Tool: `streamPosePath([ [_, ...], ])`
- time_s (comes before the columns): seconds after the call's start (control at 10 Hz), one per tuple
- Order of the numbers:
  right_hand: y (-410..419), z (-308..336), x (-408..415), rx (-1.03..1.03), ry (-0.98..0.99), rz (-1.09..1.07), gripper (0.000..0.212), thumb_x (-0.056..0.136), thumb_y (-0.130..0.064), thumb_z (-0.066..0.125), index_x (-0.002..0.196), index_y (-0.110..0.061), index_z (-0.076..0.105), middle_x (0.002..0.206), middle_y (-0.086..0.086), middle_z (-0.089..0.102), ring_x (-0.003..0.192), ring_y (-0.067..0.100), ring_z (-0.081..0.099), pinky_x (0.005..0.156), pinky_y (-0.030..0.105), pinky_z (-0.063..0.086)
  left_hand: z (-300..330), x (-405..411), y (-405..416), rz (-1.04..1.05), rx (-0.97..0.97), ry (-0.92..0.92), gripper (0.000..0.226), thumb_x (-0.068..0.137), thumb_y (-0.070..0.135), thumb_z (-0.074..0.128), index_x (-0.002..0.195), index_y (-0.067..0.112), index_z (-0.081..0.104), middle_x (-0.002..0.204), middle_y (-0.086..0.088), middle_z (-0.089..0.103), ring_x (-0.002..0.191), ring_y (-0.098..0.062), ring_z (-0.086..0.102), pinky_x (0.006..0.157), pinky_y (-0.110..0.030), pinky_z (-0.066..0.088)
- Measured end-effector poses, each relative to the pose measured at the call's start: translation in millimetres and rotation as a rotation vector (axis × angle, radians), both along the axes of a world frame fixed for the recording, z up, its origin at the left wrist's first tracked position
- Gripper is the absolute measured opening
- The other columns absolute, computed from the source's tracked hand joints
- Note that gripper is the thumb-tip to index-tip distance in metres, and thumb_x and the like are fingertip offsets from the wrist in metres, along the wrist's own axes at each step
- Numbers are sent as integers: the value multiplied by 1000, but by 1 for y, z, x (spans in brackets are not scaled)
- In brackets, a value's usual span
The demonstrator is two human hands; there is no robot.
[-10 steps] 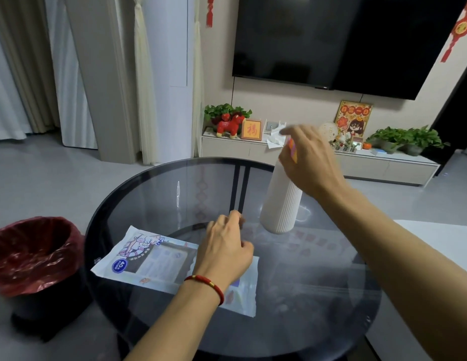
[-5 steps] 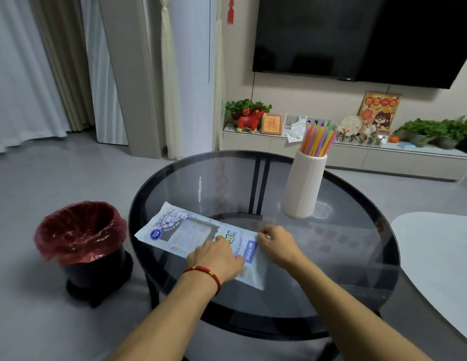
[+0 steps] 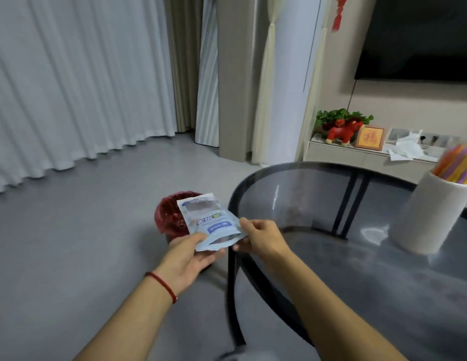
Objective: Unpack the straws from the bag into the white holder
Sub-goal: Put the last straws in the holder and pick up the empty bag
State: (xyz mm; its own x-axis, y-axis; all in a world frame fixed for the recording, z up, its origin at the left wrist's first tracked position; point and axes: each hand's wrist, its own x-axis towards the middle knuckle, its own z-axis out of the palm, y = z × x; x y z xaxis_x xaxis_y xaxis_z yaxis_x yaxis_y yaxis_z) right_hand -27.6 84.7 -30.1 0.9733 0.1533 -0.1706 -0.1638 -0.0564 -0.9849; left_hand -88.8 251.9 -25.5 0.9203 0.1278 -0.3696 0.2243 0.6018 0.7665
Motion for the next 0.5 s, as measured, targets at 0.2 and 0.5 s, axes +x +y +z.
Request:
streamPosePath([
  [0.2,3,-35,7,-619,-414,81,25,104,-24,55,100,-12,76,95,1,73,86,17,68,76,28,56,-9,50,83,77,53,69,27,94,-3,47,119,-4,57,111,-24,69,92,-35,67,67,-42,62],
  [0.5,-8,-66,19,-518,-473,19,20,99,-13,63,103,-25,78,103,-15,72,90,-9,65,73,4,49,-39,148,120,235,40,133,41,98,9,56,138,7,47,135,-29,47,104,-42,62,81,-42,60],
])
